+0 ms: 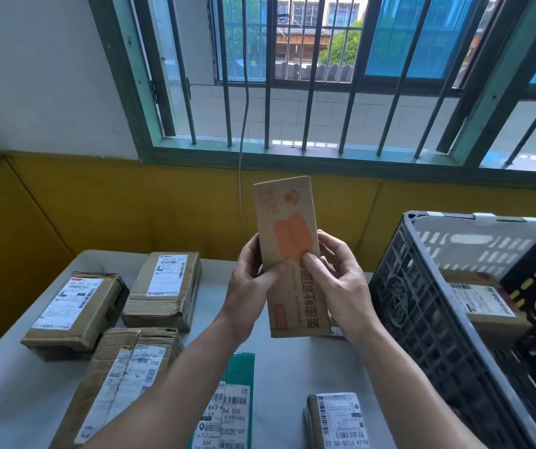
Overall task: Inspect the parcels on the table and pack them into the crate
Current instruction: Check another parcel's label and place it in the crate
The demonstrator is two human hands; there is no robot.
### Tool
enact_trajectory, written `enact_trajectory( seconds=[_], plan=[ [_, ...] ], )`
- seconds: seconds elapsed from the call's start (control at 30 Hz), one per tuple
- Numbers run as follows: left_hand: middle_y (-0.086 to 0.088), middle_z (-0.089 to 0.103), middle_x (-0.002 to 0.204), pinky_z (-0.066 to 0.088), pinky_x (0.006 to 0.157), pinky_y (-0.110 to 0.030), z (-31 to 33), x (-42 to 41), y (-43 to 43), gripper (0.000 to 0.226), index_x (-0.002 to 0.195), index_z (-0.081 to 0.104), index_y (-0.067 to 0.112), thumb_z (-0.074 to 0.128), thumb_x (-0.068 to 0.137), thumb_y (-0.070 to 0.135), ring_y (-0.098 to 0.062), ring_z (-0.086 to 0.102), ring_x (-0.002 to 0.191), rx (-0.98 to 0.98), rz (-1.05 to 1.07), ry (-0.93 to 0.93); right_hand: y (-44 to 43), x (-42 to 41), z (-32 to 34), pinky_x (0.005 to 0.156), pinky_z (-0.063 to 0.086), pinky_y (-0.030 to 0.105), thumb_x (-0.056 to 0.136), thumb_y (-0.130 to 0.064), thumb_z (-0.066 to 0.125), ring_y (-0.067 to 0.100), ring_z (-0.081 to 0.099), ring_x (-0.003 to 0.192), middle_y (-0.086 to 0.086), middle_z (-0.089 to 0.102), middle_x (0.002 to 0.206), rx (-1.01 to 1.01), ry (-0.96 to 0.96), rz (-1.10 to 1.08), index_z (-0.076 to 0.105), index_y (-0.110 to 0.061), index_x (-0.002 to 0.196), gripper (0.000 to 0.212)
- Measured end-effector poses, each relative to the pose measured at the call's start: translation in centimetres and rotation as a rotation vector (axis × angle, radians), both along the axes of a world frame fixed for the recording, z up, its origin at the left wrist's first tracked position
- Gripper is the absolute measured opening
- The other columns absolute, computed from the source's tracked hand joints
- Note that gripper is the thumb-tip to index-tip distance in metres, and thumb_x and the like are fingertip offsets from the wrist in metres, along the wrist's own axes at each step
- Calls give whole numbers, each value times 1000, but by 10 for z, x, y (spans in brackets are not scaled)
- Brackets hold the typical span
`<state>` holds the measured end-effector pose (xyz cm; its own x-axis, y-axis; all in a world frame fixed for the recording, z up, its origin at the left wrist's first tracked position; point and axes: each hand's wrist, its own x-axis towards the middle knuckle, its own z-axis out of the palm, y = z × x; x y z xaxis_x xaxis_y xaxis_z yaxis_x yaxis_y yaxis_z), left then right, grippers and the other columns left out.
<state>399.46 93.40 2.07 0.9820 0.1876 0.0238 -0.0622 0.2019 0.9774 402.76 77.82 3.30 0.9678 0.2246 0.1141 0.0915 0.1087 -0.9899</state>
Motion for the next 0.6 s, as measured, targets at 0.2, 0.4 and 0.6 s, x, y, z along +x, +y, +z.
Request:
enact_trajectory(
  seconds=[0.2, 0.4, 0.6],
  plan=[
    [13, 73, 115, 60, 89, -38, 3, -1, -1, 47, 130, 54, 39, 67, 85, 46, -12, 70, 108, -22, 62, 22, -3, -2, 1, 93, 59, 33, 98, -5, 61, 6, 64, 120, -5, 63, 135, -66, 3, 108, 34, -30, 156, 69],
    [0, 74, 117, 62, 80, -36, 4, -1, 7, 48, 134, 56, 43, 60, 87, 30, -22, 72, 105, -30, -72, 19, 0, -4, 2, 82, 58, 21, 97, -6, 63, 0, 66, 115, -3, 63, 136, 23, 55, 95, 38, -17, 154, 63],
    [-7, 69, 129, 56, 99, -51, 3, -3, 4, 57, 145, 48, 30, 67, 93, 17, -28, 66, 119, -119, -52, 36, 2, -4, 8, 82, 63, 38, 97, -20, 63, 21, 71, 110, 6, 59, 139, 3, 53, 55, 43, -34, 151, 59]
  ],
)
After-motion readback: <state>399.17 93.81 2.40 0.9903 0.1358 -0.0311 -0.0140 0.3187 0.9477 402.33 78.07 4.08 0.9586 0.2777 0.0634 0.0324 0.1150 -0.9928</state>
